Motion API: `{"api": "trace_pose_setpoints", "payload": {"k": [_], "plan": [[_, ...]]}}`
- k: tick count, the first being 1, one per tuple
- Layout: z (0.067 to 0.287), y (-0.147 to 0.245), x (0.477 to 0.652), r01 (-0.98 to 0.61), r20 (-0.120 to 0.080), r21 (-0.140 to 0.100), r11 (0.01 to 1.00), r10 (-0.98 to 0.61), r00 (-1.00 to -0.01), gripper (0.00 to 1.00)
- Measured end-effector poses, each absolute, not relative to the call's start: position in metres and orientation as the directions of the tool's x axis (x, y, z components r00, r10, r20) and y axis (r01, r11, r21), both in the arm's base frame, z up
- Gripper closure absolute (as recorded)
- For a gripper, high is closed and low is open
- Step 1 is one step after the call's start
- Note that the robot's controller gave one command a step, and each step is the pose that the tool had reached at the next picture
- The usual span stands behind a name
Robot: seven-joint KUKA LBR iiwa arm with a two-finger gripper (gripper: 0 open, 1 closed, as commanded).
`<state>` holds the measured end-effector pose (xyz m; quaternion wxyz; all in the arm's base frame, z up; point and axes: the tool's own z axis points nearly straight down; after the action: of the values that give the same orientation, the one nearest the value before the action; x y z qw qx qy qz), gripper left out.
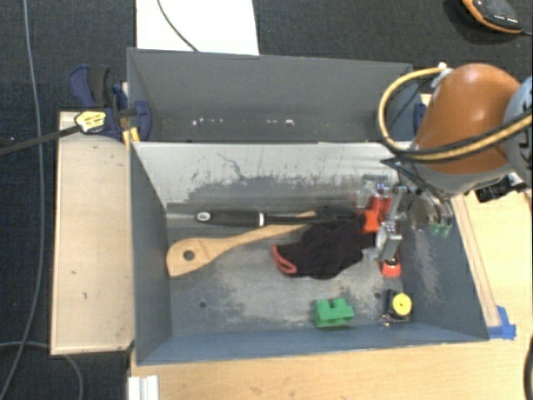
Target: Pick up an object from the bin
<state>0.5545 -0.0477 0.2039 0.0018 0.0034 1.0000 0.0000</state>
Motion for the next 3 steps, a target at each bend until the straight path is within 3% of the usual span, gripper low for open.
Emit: {"api": "trace_pose_setpoints", "payload": {"k": [1,2,3], "plan": [[0.075,-0.053,0.596,-0.093,-0.015,-0.001,0.996,-0.093,-0.996,0.00],[0.142,-0.046,0.591,-0.196,-0.016,-0.003,0.981,-0.196,-0.980,0.00],[0.101,-0.050,0.592,-0.118,-0.012,-0.001,0.993,-0.118,-0.993,0.00]]}}
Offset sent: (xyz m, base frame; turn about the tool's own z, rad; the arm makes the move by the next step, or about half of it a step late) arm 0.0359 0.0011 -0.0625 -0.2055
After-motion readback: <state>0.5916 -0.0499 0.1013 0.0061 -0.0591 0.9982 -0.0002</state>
